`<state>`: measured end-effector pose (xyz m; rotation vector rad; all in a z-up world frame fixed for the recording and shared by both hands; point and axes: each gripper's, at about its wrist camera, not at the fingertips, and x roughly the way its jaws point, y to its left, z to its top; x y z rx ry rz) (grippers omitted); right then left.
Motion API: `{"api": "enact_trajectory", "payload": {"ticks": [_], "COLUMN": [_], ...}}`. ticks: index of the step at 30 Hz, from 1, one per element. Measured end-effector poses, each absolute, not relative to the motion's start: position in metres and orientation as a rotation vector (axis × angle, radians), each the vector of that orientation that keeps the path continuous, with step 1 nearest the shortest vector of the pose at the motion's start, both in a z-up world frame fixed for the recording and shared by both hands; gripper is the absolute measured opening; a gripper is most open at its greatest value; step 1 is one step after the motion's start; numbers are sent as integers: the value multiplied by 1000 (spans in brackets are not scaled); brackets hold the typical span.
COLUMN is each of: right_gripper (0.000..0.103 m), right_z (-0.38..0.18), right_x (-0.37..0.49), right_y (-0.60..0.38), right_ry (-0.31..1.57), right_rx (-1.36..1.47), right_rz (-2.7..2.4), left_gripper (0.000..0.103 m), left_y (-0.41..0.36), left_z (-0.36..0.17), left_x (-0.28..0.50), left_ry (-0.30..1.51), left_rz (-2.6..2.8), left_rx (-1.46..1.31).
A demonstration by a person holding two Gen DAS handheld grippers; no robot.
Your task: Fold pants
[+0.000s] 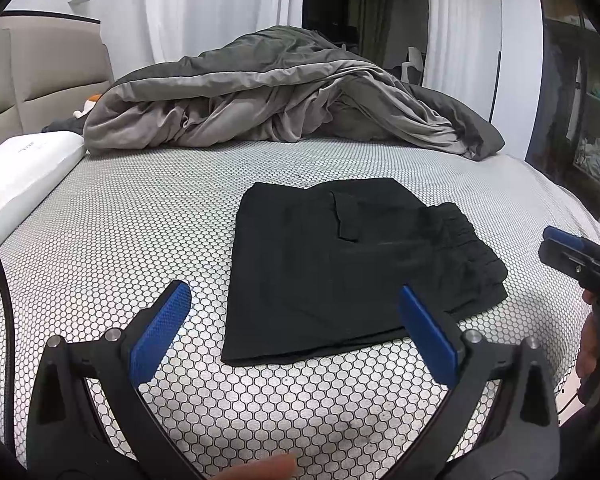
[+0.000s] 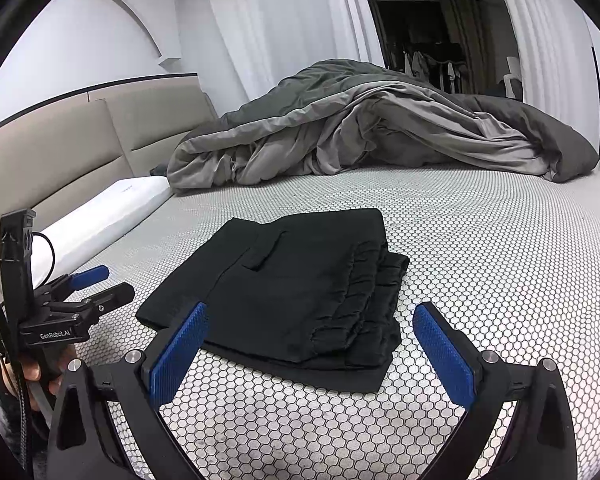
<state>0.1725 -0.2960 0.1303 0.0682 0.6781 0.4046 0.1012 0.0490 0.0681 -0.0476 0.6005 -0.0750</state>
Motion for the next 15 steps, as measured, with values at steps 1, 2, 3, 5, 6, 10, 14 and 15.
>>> {"api": "enact_trajectory", "payload": {"ticks": [1,2,3,5,6,10,14,15], "right_gripper": [103,103,103,103,103,103,103,103], "right_z": [130,130,130,129,129,129,129,128], "right_x": [173,173,174,174,174,174,175,175], "right_y": [-296,-296,-297,-296,-296,-295,-293,-292], "right_ry": [678,678,678,678,677,673,674,674], "right_rx": [68,68,67,64,63,55,51,49], "right_rz": [403,402,402,401,401,402,407,407], "left_gripper": [102,102,102,102,102,102,102,102], "left_y": [50,51,51,52,53,55,55,55], "left_z": [68,69,69,69,69,69,70,70], "left_x": [101,101,101,101,101,100,98,98], "left_ry": [599,598,596,597,597,595,592,591], "left_rz": [-75,-74,-71,-69,-68,-67,-66,-65], "left_rx": [-50,-51,-52,-55,-57,-64,-66,-64]}}
